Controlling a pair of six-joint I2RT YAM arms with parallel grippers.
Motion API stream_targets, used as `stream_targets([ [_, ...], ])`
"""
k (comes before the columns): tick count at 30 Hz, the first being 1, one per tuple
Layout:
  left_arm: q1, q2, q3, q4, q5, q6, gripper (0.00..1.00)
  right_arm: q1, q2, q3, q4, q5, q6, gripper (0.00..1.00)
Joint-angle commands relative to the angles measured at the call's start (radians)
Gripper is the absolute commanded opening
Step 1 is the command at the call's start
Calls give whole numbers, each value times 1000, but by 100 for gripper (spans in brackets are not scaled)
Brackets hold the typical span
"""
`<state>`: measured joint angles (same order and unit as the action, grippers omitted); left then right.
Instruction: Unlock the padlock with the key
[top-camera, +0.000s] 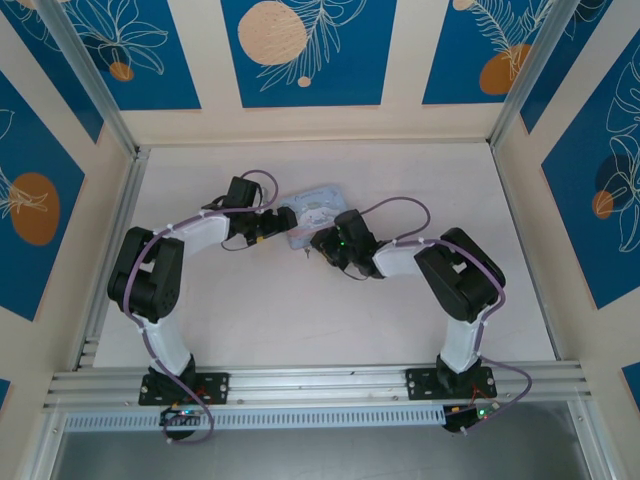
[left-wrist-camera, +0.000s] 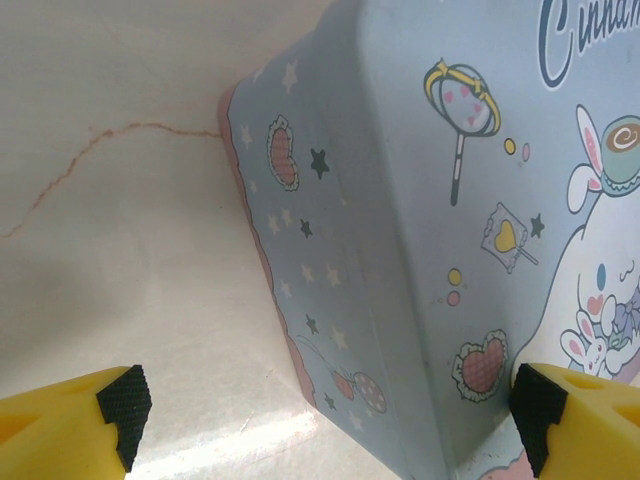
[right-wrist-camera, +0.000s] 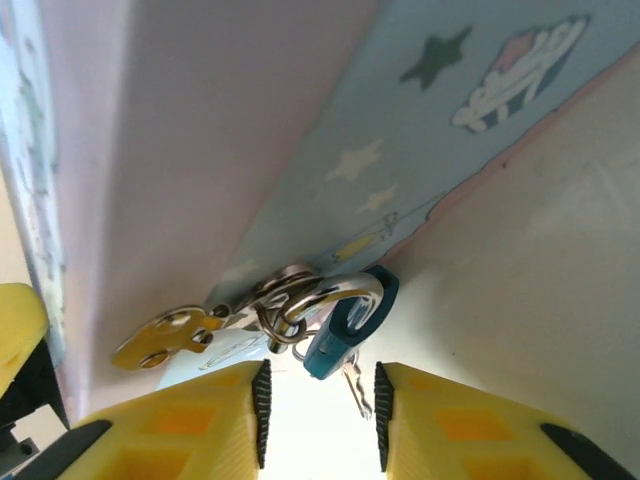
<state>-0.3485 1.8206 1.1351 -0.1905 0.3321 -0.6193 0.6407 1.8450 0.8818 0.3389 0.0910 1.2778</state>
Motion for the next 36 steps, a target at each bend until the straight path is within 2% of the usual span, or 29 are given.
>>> stream_targets([
  [1,0,32,-17,-119,-6,23,93,18,13,58,-136,26,-89,43],
  [5,0,35,-14,-121,-3,22,93,43,7,120,-284,76,-174,54],
  [9,0,39,-10,-121,-1,21,93,62,-1,192,-434,132,-271,60],
  [16,0,39,-2,-131,-2,27,93,127,51,318,-660,300,-455,74],
  [19,0,40,3,-136,-3,29,92,146,89,348,-703,352,-480,76],
  [27,0,47,7,-141,-2,31,92,148,150,369,-717,386,-461,76],
  [36,0,64,12,-140,0,28,91,90,173,391,-724,401,-445,74],
])
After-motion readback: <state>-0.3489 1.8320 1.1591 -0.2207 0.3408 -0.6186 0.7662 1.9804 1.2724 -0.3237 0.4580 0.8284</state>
